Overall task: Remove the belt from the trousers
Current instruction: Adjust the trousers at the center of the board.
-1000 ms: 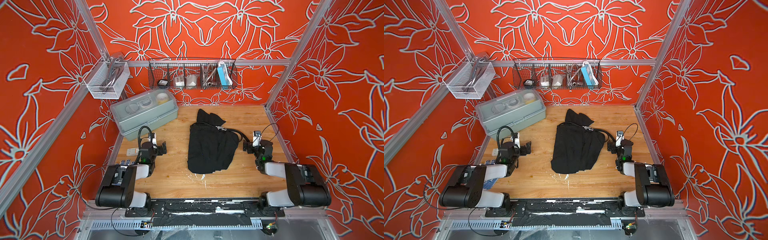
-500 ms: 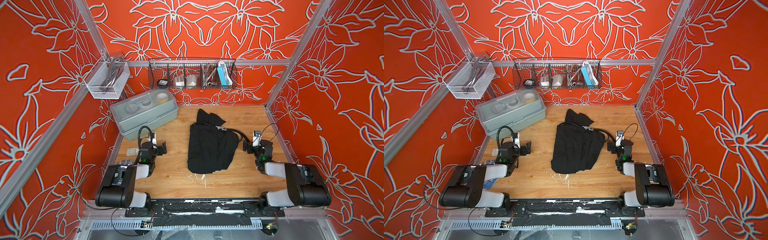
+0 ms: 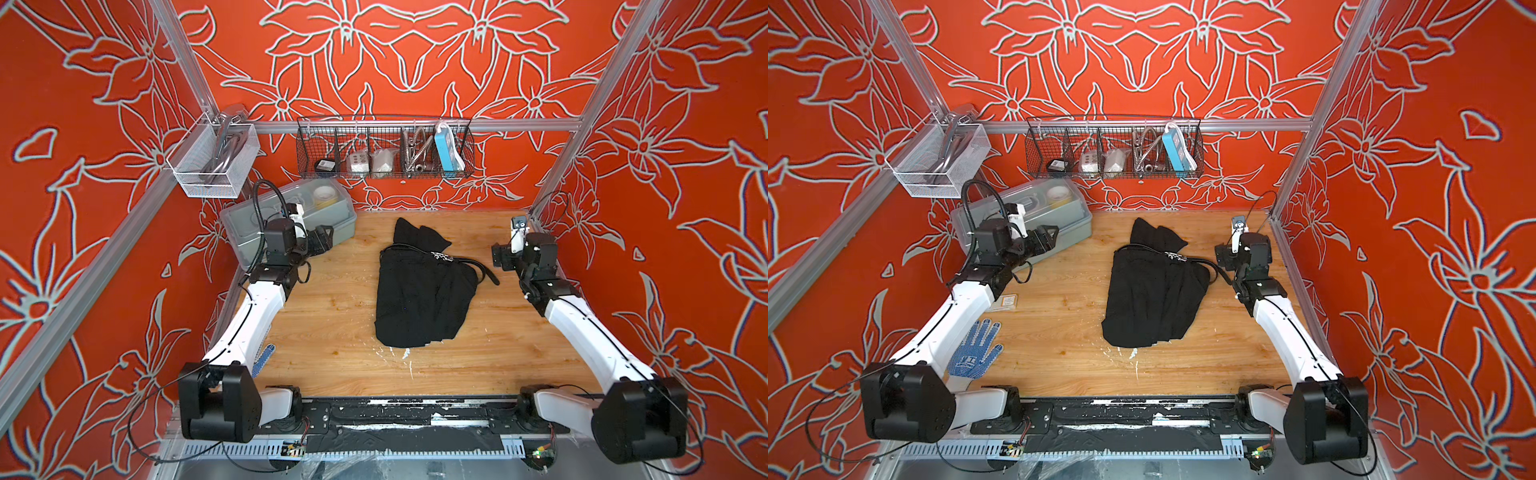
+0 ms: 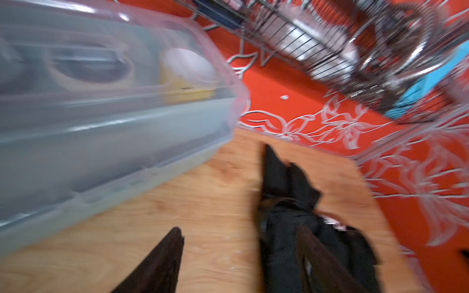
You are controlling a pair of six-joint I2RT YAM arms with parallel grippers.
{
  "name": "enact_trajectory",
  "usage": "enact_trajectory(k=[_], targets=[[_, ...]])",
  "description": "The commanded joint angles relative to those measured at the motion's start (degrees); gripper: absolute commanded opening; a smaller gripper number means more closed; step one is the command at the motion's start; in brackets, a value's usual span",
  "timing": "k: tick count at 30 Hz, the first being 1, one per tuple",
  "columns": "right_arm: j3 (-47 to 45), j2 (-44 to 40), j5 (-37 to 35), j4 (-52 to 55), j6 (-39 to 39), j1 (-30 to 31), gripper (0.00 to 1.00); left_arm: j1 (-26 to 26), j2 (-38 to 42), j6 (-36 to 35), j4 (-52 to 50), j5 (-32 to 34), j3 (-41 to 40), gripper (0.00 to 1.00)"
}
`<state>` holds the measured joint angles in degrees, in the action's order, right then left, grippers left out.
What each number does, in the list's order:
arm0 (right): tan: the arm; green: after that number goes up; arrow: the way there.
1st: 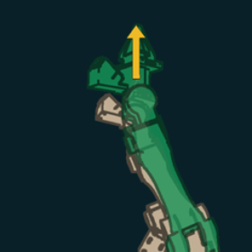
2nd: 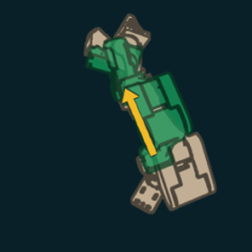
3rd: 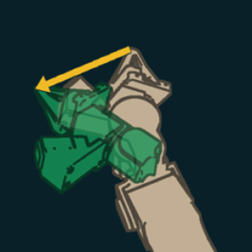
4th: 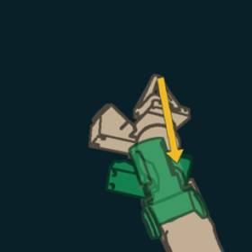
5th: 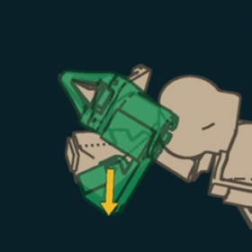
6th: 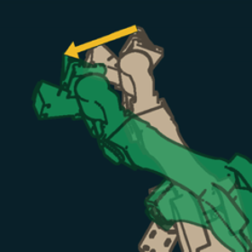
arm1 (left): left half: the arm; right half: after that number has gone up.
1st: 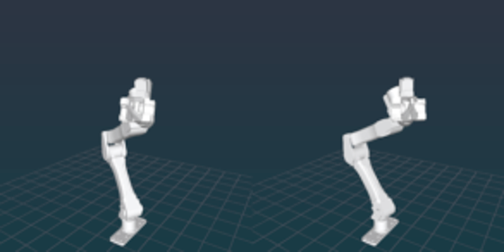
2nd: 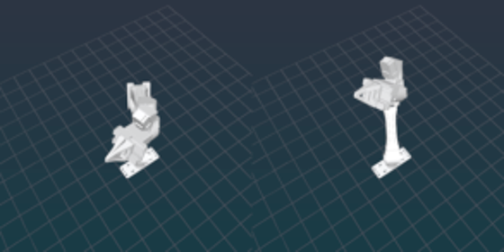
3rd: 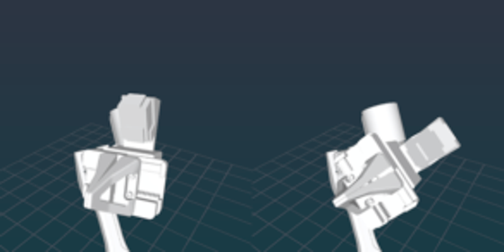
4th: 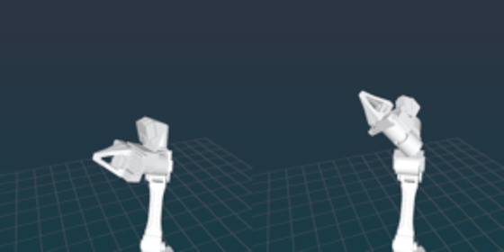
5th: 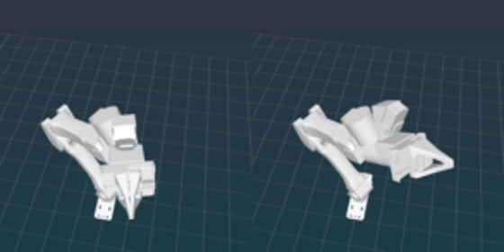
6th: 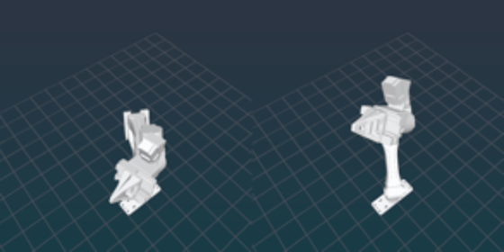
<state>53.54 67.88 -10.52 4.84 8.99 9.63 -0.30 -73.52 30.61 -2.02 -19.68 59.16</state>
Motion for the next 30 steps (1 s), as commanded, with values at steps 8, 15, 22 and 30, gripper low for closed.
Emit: enact_trajectory(k=[8, 15, 22, 30], targets=[[9.85, 12.71, -0.56, 19.63, 6.57, 10.10, 1.00, -10.82, -4.54, 38.23, -5.19, -16.44, -1.81, 0.62], [16.66, 23.98, 2.40, 21.07, 2.01, 11.00, 1.00, -15.45, -10.87, 32.78, -11.68, -12.95, 6.60, 0.60], [21.85, 33.45, 2.48, 24.02, 1.14, 11.03, 0.96, -16.54, -16.83, 31.20, -10.90, -14.22, 10.95, 0.60], [24.29, 38.07, 1.27, 21.22, 2.40, 11.02, 0.96, -16.58, -17.87, 30.56, -9.93, -16.38, 9.05, 0.61]])
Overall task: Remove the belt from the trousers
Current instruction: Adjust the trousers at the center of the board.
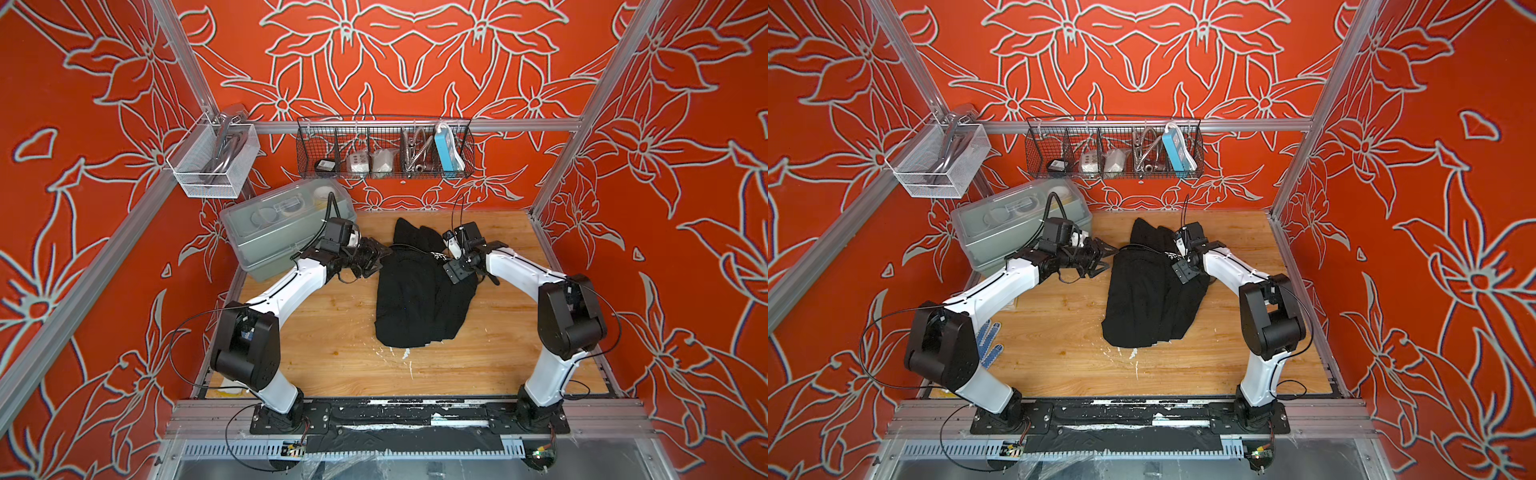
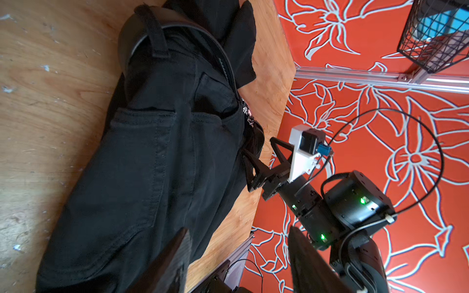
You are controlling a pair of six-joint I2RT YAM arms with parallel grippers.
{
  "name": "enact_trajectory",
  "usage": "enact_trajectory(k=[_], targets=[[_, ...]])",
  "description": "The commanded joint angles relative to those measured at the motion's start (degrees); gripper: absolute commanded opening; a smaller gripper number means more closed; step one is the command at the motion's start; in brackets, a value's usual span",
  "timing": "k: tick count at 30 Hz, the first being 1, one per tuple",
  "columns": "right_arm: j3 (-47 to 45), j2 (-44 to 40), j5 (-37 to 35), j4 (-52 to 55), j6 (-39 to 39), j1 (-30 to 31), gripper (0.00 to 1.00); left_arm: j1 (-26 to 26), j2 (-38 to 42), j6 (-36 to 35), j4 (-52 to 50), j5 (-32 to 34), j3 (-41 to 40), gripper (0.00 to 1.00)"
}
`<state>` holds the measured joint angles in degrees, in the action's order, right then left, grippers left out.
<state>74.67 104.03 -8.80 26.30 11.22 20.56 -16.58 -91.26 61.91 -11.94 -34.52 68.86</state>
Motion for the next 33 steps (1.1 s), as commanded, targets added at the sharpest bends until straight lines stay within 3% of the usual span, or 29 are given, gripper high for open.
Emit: enact_trajectory(k=[1, 9, 16, 23, 25, 31, 33], targets=[[4.26, 2.81, 0.29, 0.05, 0.20, 0.10, 0.96, -0.30, -0.38, -0.67, 0.03, -1.87, -0.66, 0.61], [12.98, 9.70, 2.03, 3.65, -0.06, 0.10, 0.96, -0.30, -3.12, -1.53, -0.29, -3.18, 2.09, 0.62], [15.31, 12.18, 7.08, 5.26, -1.28, 0.10, 0.94, 0.14, -5.51, -1.62, 0.52, -3.58, 3.80, 0.62], [17.43, 16.99, 7.65, 5.32, -2.03, 0.01, 0.90, 0.23, -8.46, -0.35, 1.70, -4.59, 5.79, 0.62], [17.83, 17.98, 8.13, 4.96, -2.05, -0.20, 0.80, 0.24, -8.92, -0.47, 1.44, -4.59, 6.48, 0.62], [19.38, 18.29, 10.47, 6.73, -3.30, -1.12, 0.32, 0.25, -8.70, 0.29, 2.09, -4.34, 5.53, 0.60], [19.33, 17.45, 11.01, 7.42, -3.37, -1.30, 0.22, 0.24, -7.94, 0.43, 2.74, -4.15, 4.69, 0.59]])
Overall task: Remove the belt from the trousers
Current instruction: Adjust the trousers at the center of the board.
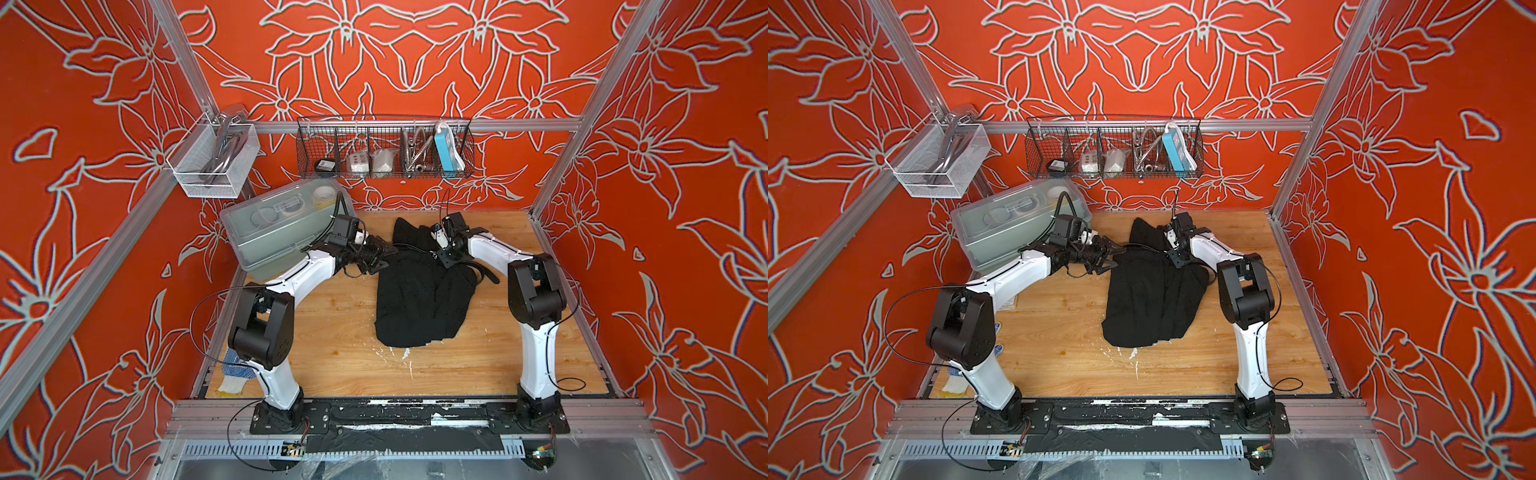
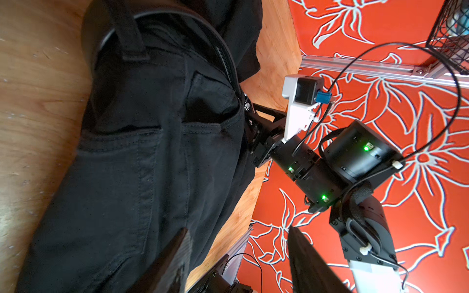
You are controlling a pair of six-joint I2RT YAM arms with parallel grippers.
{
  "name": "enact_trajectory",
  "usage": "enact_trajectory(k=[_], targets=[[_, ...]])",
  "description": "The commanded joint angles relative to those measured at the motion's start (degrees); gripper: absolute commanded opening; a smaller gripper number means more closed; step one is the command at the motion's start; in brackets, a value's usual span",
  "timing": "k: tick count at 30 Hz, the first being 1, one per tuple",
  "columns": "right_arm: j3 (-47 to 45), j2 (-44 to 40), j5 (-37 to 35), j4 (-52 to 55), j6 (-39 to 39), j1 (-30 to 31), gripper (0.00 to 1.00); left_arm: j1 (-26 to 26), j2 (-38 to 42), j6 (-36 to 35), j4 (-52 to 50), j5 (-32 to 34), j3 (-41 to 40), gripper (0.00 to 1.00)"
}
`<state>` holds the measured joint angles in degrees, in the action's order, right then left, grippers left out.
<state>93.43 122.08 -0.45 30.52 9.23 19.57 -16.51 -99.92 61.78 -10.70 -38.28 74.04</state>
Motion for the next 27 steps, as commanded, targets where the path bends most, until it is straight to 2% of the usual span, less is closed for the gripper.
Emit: enact_trajectory(k=[1, 4, 9, 15, 18, 22, 26, 27], targets=[[0.57, -1.28, 3.05, 3.39, -1.39, -0.37, 0.17, 0.17, 1.03, 0.54, 1.61, -0.22, -0.84, 0.59], [0.80, -4.15, 4.63, 3.88, -2.47, -0.50, 0.00, 0.17, 1.72, -0.32, 2.17, -0.33, -1.55, 0.58], [4.82, -10.21, 4.85, 7.91, -6.11, -0.50, 0.00, -0.01, 3.05, -2.36, 6.32, -1.99, -2.50, 0.57], [5.99, -22.26, -0.62, 14.92, -13.09, -0.41, 0.00, -0.79, 4.98, -4.03, 16.10, -6.34, -3.30, 0.56], [0.59, -28.76, -4.29, 18.24, -17.76, -0.26, 0.00, -1.52, 5.51, -0.98, 25.68, -7.80, -4.95, 0.55], [-12.08, -37.61, -17.28, 21.59, -30.60, -0.06, 0.00, -3.35, 5.94, 4.99, 36.44, -7.25, -6.90, 0.54], [-23.91, -45.96, -15.36, 18.31, -44.09, 0.03, 0.00, -6.41, 6.19, 13.20, 50.06, -3.00, -9.94, 0.54], [-25.43, -46.83, -13.95, 17.04, -45.49, 0.03, 0.00, -7.22, 5.91, 14.59, 51.39, -2.29, -9.90, 0.54]])
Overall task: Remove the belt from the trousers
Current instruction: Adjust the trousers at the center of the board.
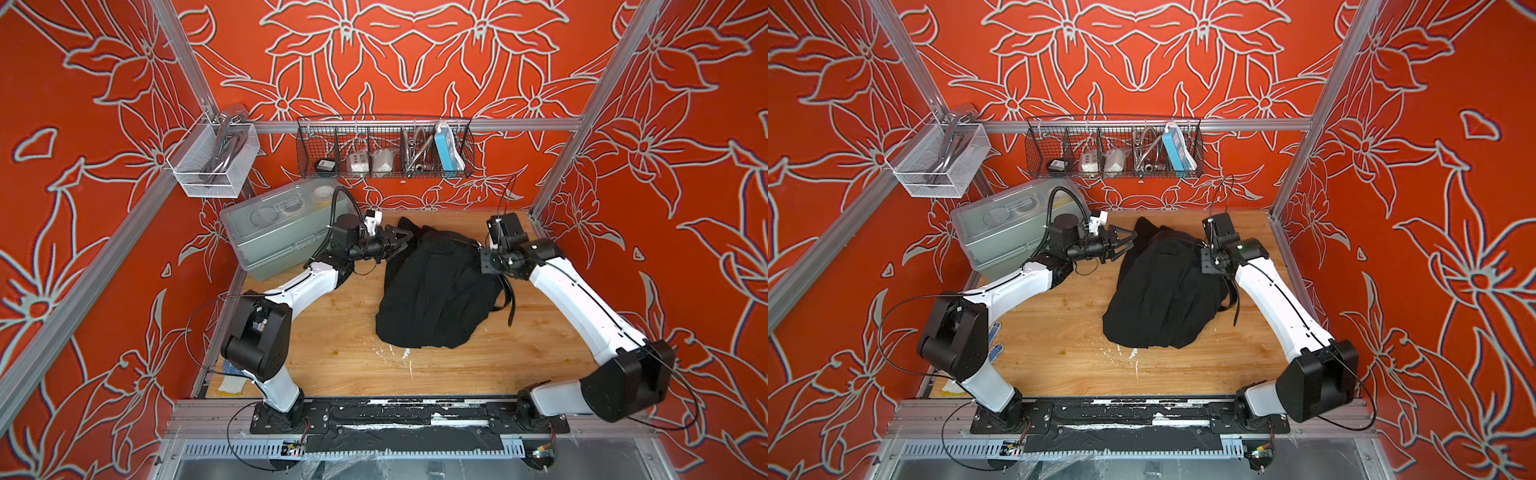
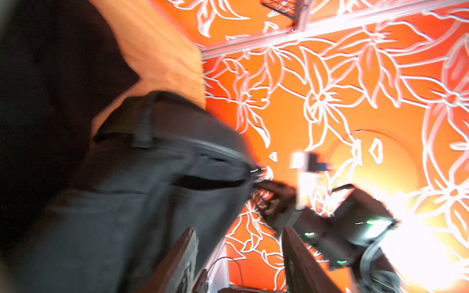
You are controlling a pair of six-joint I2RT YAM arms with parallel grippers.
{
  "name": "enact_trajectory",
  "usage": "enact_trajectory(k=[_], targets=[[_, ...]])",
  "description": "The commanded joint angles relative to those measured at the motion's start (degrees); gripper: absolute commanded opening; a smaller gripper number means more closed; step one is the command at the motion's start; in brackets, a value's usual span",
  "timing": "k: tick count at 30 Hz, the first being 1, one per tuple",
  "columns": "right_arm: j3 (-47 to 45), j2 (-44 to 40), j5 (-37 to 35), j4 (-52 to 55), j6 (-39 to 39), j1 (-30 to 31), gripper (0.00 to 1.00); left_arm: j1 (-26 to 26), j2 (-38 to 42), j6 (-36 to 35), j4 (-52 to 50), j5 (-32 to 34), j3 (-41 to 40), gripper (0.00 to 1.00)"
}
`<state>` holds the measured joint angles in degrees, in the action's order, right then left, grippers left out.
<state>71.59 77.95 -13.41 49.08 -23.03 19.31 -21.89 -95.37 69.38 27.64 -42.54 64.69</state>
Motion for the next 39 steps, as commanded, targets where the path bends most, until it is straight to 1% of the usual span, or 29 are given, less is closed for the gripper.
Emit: enact_trajectory(k=[1, 3, 4, 5, 8, 14, 18, 22, 28, 33, 39], targets=[[-4.43, -2.98, 0.49, -2.58, -14.11, 0.45, 0.00, -2.88, 1.04, 8.01, 12.40, 2.70, -0.08, 0.55], [-4.94, -2.55, 2.41, -4.07, -14.98, 0.76, 0.00, -4.71, 0.88, 9.20, 6.51, 4.23, 1.02, 0.55], [-5.51, -2.35, 3.13, -5.24, -15.57, 1.02, 0.00, -5.65, 1.01, 9.72, 1.73, 5.58, 1.44, 0.56], [-6.56, -2.41, 3.65, -7.01, -16.41, 1.24, 0.00, -6.61, 1.38, 10.65, 0.42, 7.45, 0.53, 0.56], [-7.87, -1.94, 6.25, -9.36, -17.27, 1.47, 0.00, -8.46, 1.39, 14.75, 1.82, 11.73, -2.94, 0.57], [-9.09, -2.86, 10.20, -10.99, -15.63, 1.95, 0.00, -8.87, -1.79, 17.28, 8.67, 16.64, -4.74, 0.56], [-11.55, -3.95, 19.11, -17.39, -14.05, 2.17, 0.00, -9.05, -3.01, 16.82, 7.37, 18.26, -3.23, 0.57], [-10.62, -2.93, 18.01, -17.08, -13.57, 4.24, 0.00, -9.38, -5.36, 18.76, 10.20, 19.36, -2.36, 0.56], [-9.42, -2.18, 16.58, -17.21, -12.74, 7.26, 0.00, -10.20, -8.04, 19.65, 11.45, 19.95, -0.07, 0.55], [-9.01, -1.95, 17.06, -17.42, -12.09, 8.35, 0.00, -10.42, -9.58, 20.15, 12.33, 19.56, 1.18, 0.54], [-8.40, -0.79, 17.37, -17.26, -11.56, 8.99, 0.00, -10.45, -10.89, 20.48, 13.41, 19.87, 1.70, 0.51]])
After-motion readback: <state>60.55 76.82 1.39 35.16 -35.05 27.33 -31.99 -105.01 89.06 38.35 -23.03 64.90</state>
